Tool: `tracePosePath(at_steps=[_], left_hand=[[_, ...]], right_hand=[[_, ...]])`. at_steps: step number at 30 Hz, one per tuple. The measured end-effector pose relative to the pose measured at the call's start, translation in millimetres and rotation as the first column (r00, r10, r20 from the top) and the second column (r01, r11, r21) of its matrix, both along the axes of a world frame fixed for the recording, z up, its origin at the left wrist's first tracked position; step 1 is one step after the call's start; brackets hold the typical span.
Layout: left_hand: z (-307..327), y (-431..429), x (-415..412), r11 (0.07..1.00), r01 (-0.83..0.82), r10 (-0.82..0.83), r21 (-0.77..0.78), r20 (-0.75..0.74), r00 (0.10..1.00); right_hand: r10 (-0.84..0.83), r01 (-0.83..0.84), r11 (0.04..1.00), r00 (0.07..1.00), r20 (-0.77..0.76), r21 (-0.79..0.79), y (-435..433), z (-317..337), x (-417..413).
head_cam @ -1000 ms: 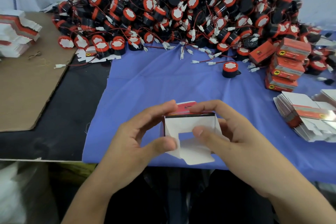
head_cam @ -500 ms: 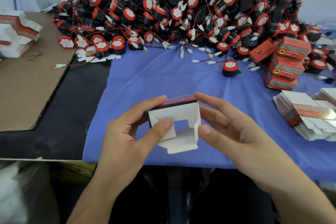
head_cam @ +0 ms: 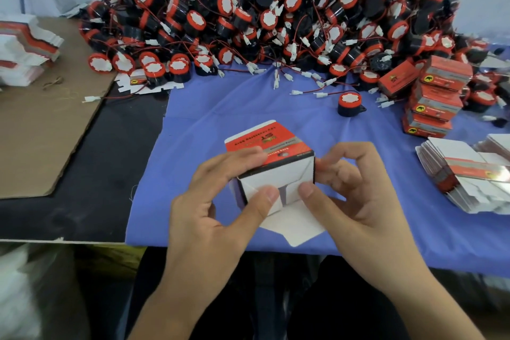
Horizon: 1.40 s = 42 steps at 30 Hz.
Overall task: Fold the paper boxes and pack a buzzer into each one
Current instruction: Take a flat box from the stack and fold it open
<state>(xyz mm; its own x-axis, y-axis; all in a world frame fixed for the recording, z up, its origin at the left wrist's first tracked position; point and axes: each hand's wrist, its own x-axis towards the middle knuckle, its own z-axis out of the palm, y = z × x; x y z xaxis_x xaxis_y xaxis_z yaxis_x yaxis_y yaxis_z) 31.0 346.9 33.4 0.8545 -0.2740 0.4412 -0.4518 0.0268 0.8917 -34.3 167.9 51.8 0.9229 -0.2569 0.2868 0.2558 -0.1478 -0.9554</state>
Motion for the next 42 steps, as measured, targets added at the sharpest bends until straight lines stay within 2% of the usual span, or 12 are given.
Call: tracePosePath(at_steps=[3, 5, 7, 8, 10, 12, 14, 19, 23, 27, 36, 42], left_hand=[[1, 1, -1, 0.992, -0.011, -0.005, -0.128, -0.130, 0.991], [4, 1, -2, 0.983, -0.047, 0.017, -0.178, -0.171, 0.985], [6, -1, -4, 0.979, -0.060, 0.026, -0.194, -0.177, 0.984], [5, -3, -6, 0.980, -0.059, 0.026, -0.190, -0.171, 0.985], [4, -9, -12, 0.983, -0.037, 0.010, -0.181, -0.145, 0.989], [4, -14, -17, 0.982, -0.014, -0.003, -0.188, -0.093, 0.996], [3, -16, -21, 0.983, -0.010, 0.006, -0.184, -0.022, 1.000], [-1, -25, -28, 0.973, 0.061, -0.070, -0.223, -0.031, 0.997], [1, -30, -29, 0.954, 0.041, -0.056, -0.298, -0.040, 0.998], [4, -32, -26, 0.928, 0.014, -0.031, -0.373, -0.040, 0.999], [7, -42, -32, 0.934, -0.192, 0.208, -0.301, 0.021, 0.978], [4, -33, -25, 0.946, -0.081, 0.077, -0.314, -0.026, 0.997]], right_hand=[[0.076, -0.079, 0.988, 0.997, -0.027, -0.130, -7, 4, -7], [0.165, -0.174, 0.974, 0.984, -0.071, -0.145, -12, 6, -13], [0.151, -0.158, 0.972, 0.987, -0.054, -0.173, -8, 6, -14], [0.110, -0.111, 0.981, 0.994, -0.019, -0.159, -3, 5, -13], [0.014, -0.013, 1.000, 0.998, 0.059, -0.014, 10, 3, -10], [-0.060, 0.046, 0.985, 0.995, 0.078, 0.167, 19, 0, -8], [-0.072, 0.052, 0.964, 0.995, 0.070, 0.259, 25, 2, -7], [-0.120, 0.106, 0.946, 0.992, 0.027, 0.306, 32, 4, -5], [-0.097, 0.095, 0.968, 0.995, -0.002, 0.231, 39, 6, -7], [-0.083, 0.080, 0.966, 0.997, 0.000, 0.246, 42, 8, -7], [-0.288, 0.289, 0.935, 0.957, -0.034, 0.208, 66, 1, -2], [-0.279, 0.272, 0.912, 0.960, -0.024, 0.308, 66, 4, 0]])
